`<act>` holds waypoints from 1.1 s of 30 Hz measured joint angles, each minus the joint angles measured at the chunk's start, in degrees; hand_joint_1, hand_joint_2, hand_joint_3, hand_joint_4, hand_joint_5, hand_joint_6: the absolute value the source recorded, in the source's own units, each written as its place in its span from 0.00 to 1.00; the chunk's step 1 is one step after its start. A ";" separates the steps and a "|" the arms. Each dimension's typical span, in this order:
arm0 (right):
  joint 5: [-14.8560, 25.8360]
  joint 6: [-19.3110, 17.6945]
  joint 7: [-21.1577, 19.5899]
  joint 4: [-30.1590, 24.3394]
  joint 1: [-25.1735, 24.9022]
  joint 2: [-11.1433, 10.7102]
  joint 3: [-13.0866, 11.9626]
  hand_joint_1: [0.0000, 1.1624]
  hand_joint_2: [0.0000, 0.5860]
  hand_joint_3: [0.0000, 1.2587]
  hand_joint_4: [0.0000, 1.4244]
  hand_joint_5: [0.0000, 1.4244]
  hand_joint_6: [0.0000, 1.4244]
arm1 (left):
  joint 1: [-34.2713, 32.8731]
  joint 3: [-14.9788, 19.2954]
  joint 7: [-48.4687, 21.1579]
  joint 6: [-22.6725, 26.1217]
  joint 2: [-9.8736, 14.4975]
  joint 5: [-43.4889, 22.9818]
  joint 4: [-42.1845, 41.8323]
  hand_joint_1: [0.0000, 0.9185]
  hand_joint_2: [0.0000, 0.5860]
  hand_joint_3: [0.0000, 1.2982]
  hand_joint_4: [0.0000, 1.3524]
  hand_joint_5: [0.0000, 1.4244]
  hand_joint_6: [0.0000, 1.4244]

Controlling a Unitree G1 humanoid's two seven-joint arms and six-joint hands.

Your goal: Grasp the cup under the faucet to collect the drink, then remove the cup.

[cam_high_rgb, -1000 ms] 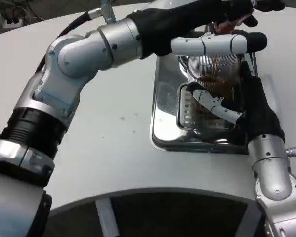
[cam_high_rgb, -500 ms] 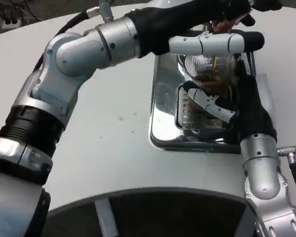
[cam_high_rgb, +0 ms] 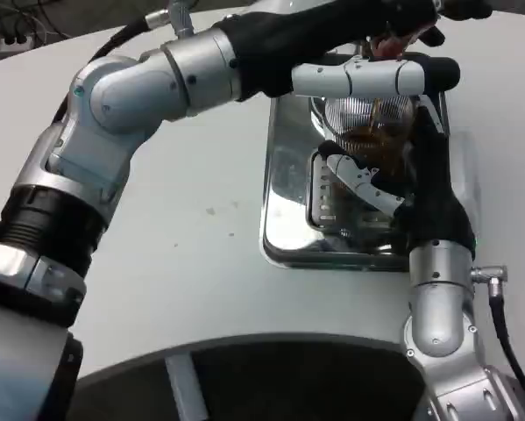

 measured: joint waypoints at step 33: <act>-2.40 -6.50 -11.46 8.54 -2.31 3.87 2.02 0.73 0.44 0.40 0.41 0.45 0.35 | 0.96 1.21 0.97 -2.39 0.91 -0.29 0.44 0.00 0.25 0.09 0.06 0.13 0.11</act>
